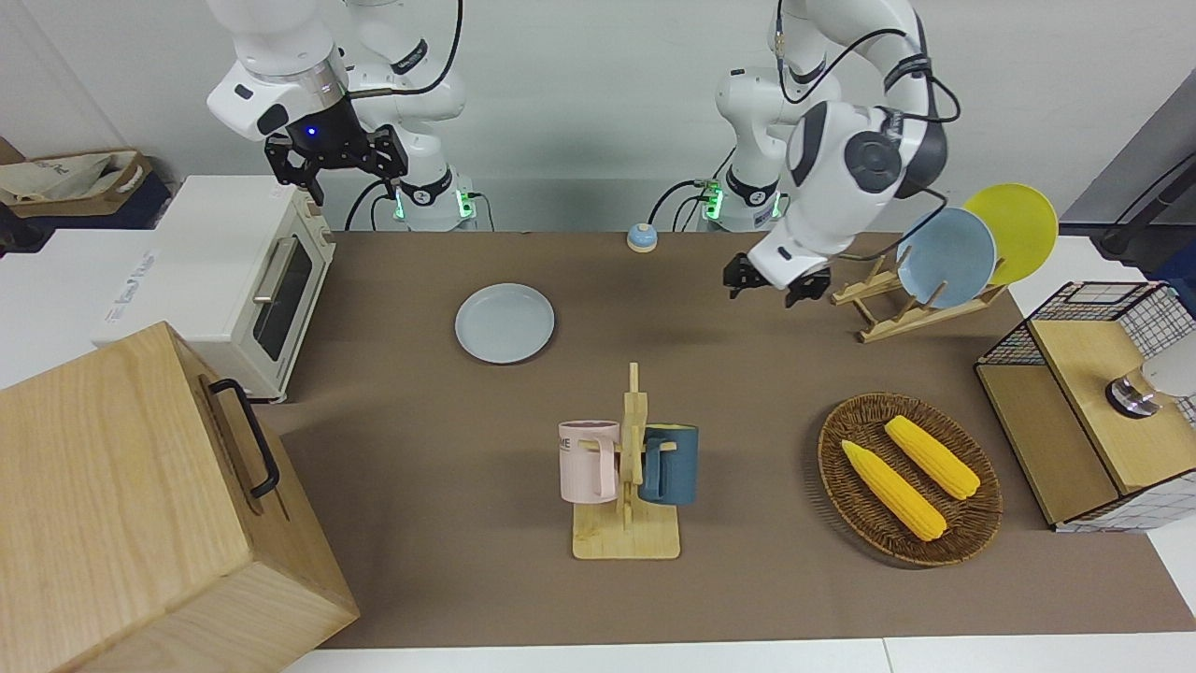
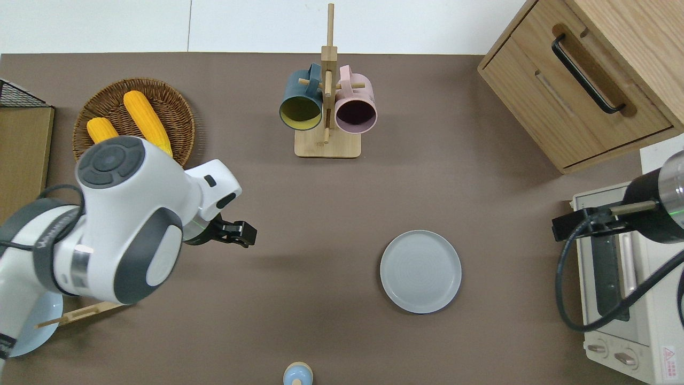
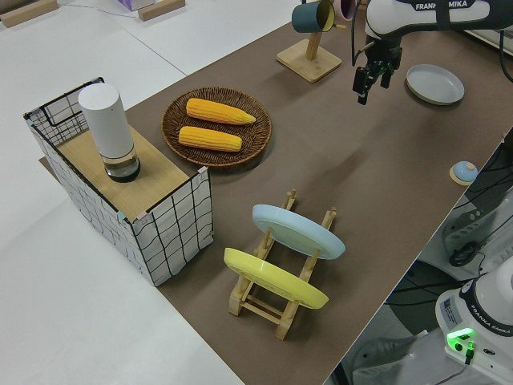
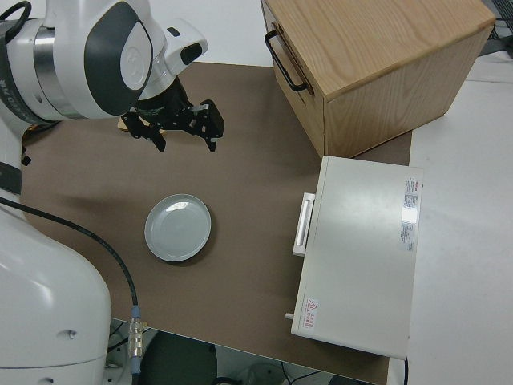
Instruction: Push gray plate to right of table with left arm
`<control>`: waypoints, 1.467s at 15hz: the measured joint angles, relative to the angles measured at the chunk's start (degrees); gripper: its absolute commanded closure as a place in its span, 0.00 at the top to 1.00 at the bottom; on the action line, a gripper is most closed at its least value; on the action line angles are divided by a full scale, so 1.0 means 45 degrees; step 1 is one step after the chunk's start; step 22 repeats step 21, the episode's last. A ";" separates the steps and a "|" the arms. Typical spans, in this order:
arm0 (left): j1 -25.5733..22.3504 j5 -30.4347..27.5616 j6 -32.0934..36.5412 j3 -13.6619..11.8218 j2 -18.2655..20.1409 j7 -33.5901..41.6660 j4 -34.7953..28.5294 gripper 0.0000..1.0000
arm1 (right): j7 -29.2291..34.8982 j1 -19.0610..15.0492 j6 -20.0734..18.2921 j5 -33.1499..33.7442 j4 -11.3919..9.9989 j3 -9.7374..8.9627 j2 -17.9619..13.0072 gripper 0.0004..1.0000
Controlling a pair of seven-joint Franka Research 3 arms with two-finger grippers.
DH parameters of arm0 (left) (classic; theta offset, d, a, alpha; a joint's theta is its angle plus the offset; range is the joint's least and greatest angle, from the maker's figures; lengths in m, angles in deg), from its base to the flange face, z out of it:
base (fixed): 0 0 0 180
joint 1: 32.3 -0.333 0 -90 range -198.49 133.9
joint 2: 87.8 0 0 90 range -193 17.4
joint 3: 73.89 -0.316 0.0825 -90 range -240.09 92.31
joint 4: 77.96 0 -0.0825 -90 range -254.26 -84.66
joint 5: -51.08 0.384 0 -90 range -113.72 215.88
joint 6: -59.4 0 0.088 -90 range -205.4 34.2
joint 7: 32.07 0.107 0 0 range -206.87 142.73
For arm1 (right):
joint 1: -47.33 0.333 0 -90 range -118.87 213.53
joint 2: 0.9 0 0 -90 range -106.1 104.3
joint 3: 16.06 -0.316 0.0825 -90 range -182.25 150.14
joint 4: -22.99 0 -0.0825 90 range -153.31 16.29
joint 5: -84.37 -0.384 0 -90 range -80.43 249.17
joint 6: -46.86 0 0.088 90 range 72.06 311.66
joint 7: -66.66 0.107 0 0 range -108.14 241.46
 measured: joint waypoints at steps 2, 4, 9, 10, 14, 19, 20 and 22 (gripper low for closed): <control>-0.0843 0.0064 0.0399 -0.0034 0.0050 0.0967 0.0413 1.00 | 0.0000 0.0000 0.0000 0.0000 0.0000 0.0000 0.0000 0.98; -0.1200 0.0334 0.0435 -0.0036 0.0145 0.1332 0.0653 1.00 | 0.0000 0.0000 0.0000 0.0000 0.0000 0.0000 0.0000 0.98; -0.1719 0.1336 0.0465 -0.0058 0.0557 0.1730 0.1477 1.00 | 0.0000 0.0000 0.0000 0.0000 0.0000 0.0000 0.0000 0.98; -0.1737 0.1487 0.0478 -0.0118 0.0617 0.1735 0.1666 1.00 | 0.0000 0.0000 0.0000 0.0000 0.0000 0.0000 0.0000 0.98; -0.1751 0.1650 0.0675 -0.0434 0.0737 0.1901 0.2554 1.00 | 0.0000 0.0000 0.0000 0.0000 0.0000 0.0000 0.0000 0.98; -0.1753 0.1657 0.1037 -0.0540 0.0740 0.1905 0.3192 1.00 | 0.0000 0.0000 0.0000 0.0000 0.0000 0.0000 0.0000 0.98; -0.1753 0.1657 0.1109 -0.0570 0.0740 0.1906 0.3278 1.00 | 0.0000 0.0000 0.0000 0.0000 0.0000 0.0000 0.0000 0.98; -0.1753 0.1657 0.1185 -0.0585 0.0741 0.1906 0.3347 1.00 | 0.0000 0.0000 0.0000 0.0000 0.0000 0.0000 0.0000 0.98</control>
